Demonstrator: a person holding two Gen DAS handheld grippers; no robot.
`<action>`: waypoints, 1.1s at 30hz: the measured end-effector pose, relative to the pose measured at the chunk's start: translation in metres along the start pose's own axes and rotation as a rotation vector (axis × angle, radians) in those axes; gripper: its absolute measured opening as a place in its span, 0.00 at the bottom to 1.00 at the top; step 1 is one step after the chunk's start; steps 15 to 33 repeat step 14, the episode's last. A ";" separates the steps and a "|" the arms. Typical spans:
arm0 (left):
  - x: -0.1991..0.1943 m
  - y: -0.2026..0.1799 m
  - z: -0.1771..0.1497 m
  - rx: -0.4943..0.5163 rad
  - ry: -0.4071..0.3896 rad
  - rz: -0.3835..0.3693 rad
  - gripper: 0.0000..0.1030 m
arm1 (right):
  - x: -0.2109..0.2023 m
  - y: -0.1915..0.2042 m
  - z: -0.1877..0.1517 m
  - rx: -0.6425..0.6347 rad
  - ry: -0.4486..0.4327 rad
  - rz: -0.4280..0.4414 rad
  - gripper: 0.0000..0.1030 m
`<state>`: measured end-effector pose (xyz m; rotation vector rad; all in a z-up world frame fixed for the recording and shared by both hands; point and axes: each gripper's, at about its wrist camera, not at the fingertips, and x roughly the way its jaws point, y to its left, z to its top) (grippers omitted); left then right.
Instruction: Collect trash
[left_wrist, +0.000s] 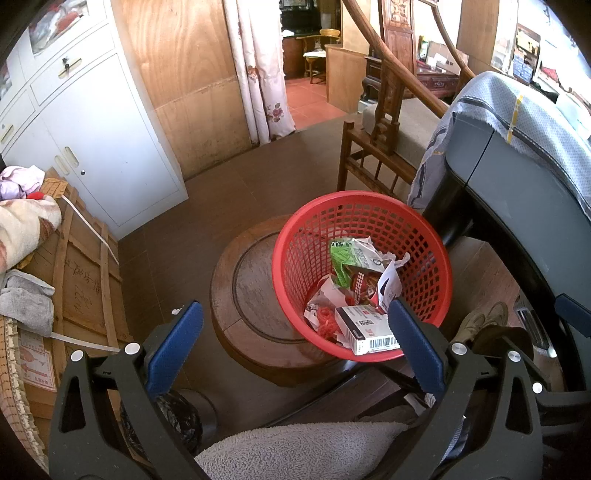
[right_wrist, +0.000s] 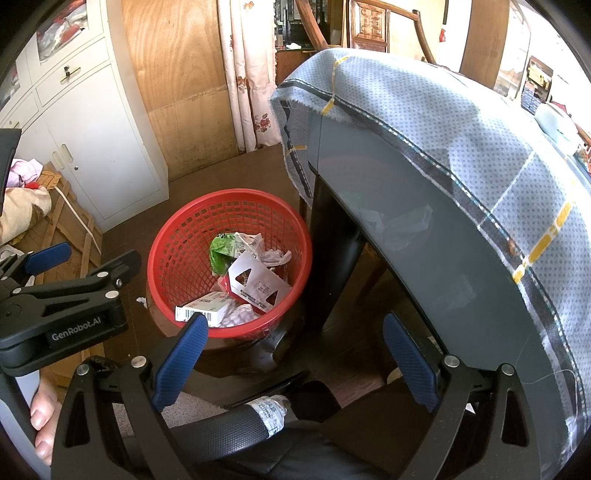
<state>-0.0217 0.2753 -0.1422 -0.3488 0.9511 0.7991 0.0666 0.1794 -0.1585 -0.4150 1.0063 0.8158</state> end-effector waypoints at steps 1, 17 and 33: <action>0.000 0.000 0.001 0.000 -0.001 0.000 0.93 | 0.000 0.000 0.000 0.000 0.000 0.001 0.91; -0.002 0.000 0.000 0.003 -0.016 0.015 0.93 | 0.000 0.000 0.000 0.001 0.000 0.001 0.91; -0.002 0.000 0.000 0.003 -0.016 0.015 0.93 | 0.000 0.000 0.000 0.001 0.000 0.001 0.91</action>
